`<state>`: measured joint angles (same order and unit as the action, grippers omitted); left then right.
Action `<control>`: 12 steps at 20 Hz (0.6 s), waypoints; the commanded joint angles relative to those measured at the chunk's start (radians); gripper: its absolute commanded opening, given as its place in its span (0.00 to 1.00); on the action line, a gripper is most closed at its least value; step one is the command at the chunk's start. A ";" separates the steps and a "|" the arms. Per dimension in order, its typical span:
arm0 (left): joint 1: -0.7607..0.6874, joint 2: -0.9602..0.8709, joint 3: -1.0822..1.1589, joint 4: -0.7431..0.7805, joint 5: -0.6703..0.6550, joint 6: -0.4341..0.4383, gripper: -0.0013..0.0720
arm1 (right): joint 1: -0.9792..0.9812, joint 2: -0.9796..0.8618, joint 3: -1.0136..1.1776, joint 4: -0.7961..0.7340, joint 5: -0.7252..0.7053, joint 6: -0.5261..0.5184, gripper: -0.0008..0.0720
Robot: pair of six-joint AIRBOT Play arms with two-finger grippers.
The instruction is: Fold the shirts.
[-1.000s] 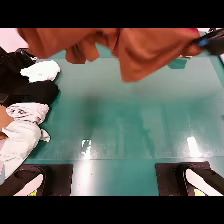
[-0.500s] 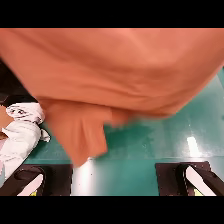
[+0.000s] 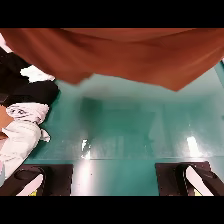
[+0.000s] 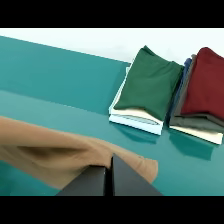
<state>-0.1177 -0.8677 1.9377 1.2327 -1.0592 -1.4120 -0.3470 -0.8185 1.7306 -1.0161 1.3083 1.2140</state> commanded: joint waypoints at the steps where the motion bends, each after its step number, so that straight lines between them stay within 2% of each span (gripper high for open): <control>1: 0.000 0.019 0.102 -0.040 -0.062 -0.001 0.05 | -0.002 0.041 -0.002 -0.053 0.006 0.003 0.03; 4: 0.000 0.011 0.089 -0.075 -0.068 0.008 0.05 | -0.002 0.039 -0.003 -0.061 0.013 0.021 0.03; 7: 0.000 -0.027 -0.043 -0.058 -0.058 0.008 0.05 | -0.001 -0.030 -0.002 -0.058 0.029 0.060 0.03; 12: 0.000 -0.278 -0.301 -0.039 0.002 0.007 0.05 | 0.068 -0.336 -0.006 -0.060 0.129 0.088 0.03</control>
<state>-0.1177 -1.0214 1.7576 1.1809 -1.0916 -1.4052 -0.3187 -1.0061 1.7256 -1.0775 1.3823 1.2831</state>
